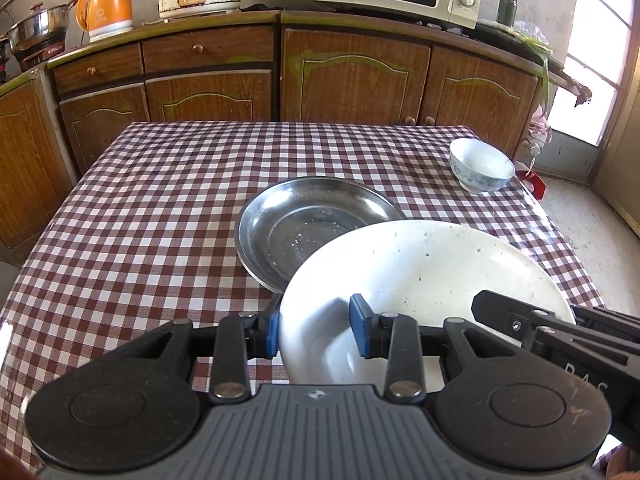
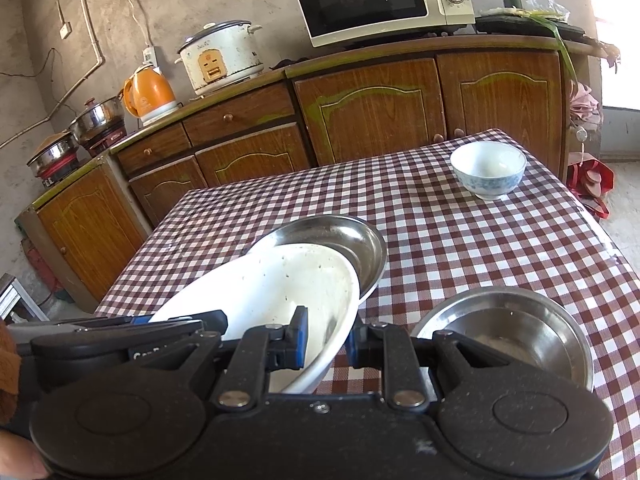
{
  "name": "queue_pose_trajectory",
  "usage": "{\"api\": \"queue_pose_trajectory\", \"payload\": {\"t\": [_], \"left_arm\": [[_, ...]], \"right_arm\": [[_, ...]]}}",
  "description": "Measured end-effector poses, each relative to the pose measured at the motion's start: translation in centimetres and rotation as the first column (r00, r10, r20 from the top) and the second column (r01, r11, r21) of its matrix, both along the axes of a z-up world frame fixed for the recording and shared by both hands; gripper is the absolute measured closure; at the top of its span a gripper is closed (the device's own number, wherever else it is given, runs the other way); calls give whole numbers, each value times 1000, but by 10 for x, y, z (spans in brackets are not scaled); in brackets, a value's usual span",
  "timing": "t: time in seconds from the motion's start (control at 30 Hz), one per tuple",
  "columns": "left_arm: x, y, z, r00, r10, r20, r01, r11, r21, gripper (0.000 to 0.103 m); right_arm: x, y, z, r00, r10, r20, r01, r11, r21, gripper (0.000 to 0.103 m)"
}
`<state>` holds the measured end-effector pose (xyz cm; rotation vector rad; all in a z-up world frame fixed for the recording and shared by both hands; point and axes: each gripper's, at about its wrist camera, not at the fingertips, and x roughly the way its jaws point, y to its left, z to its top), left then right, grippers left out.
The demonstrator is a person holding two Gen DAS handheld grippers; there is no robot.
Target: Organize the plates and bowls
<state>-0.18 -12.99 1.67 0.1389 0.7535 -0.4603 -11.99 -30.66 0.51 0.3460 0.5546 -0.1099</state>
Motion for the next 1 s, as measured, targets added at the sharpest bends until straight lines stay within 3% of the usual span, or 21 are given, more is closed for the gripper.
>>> {"api": "queue_pose_trajectory", "payload": {"t": [1.0], "left_arm": [[-8,-8,-4,999,-44,-12,44,999,9,67]], "right_arm": [[-17,-8,-3,999,-40,-8,40,999,7,78]]}}
